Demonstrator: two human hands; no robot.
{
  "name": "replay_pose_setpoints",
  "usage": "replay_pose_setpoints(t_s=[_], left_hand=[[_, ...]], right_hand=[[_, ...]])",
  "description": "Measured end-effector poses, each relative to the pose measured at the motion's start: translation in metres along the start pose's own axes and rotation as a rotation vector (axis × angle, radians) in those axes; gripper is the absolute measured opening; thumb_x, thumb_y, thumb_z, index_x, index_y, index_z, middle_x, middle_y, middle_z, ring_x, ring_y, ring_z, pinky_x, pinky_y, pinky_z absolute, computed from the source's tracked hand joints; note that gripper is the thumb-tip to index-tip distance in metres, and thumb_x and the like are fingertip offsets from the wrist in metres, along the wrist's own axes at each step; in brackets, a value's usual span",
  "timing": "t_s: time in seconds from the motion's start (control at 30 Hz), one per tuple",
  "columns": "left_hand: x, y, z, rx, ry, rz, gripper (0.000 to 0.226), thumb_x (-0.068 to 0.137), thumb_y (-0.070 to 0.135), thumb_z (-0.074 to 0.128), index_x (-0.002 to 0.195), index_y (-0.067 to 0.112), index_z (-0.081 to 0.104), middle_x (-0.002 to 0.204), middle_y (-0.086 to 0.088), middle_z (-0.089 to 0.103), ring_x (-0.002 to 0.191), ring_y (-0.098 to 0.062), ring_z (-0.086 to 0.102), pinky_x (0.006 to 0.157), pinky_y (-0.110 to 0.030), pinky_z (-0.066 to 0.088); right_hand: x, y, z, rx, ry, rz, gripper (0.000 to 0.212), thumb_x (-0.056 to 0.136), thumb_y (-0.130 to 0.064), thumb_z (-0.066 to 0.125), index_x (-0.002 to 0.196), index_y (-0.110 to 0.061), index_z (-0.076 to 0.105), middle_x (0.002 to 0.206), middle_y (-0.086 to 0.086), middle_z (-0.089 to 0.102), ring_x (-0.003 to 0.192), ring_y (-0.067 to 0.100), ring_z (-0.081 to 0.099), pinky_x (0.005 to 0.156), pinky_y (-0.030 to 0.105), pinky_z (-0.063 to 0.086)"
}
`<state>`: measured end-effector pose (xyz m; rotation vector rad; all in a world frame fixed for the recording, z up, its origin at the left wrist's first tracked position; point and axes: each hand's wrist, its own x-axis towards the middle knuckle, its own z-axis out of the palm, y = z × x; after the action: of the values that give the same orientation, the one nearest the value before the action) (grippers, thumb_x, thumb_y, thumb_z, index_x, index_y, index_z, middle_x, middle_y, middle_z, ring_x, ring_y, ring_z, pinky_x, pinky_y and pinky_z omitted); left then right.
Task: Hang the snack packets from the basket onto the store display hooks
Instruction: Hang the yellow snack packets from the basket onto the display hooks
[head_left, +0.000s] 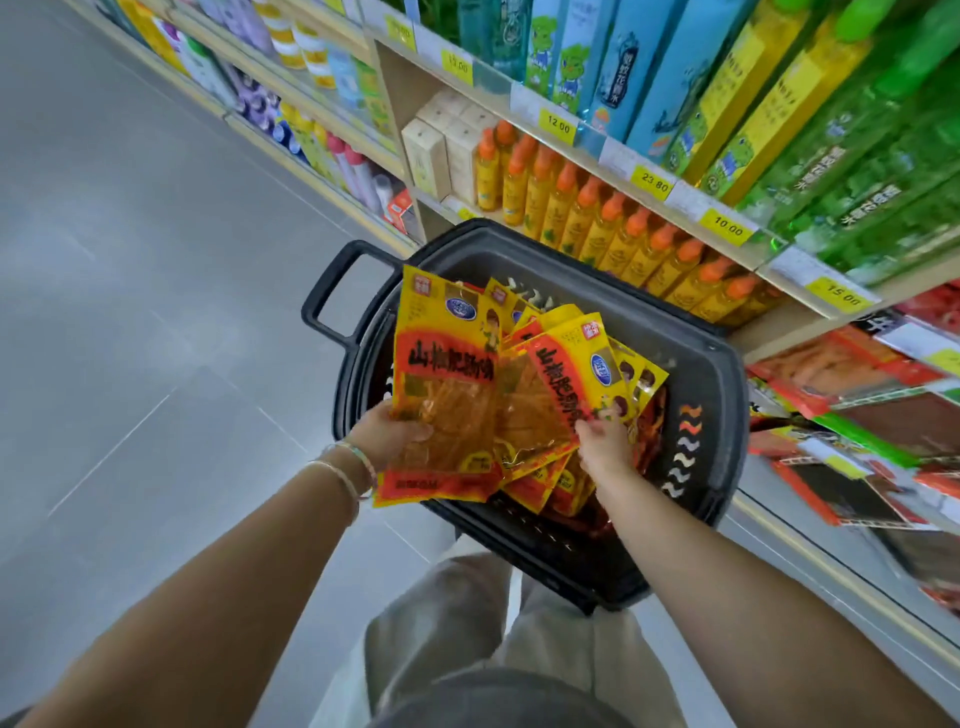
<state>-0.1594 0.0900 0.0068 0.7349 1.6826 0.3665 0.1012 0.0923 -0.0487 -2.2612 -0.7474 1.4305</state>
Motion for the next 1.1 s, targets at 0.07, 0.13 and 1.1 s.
replay_pose_setpoints(t_s=[0.07,0.13,1.1], left_hand=[[0.004,-0.005,-0.012,-0.045,0.005,-0.109,0.026,0.077,-0.002,0.062,0.097,0.015,0.065,0.096,-0.011,0.069,0.092,-0.033,0.065,0.088,-0.048,0.052],[0.005,-0.011,-0.018,-0.135,0.018,-0.192,0.024,0.075,-0.001,0.059,0.094,0.012,0.064,0.095,-0.015,0.068,0.088,-0.034,0.065,0.085,-0.048,0.052],[-0.092,0.128,0.131,0.091,-0.238,0.440,0.041,0.086,0.052,0.055,0.115,0.024,0.063,0.106,0.008,0.069,0.098,-0.010,0.063,0.090,-0.034,0.049]], right_hand=[[0.005,0.009,0.010,0.136,-0.057,0.196,0.034,0.094,-0.030,0.054,0.113,-0.002,0.056,0.090,0.004,0.057,0.087,0.026,0.062,0.081,0.040,0.052],[0.009,0.009,0.019,0.291,-0.059,0.362,0.042,0.090,-0.036,0.060,0.119,-0.007,0.052,0.100,0.004,0.056,0.096,0.026,0.061,0.081,0.037,0.055],[-0.132,0.057,-0.164,0.801,0.563,-0.316,0.007,0.088,-0.028,0.064,0.092,-0.024,0.068,0.087,-0.014,0.072,0.084,0.004,0.066,0.078,0.023,0.052]])
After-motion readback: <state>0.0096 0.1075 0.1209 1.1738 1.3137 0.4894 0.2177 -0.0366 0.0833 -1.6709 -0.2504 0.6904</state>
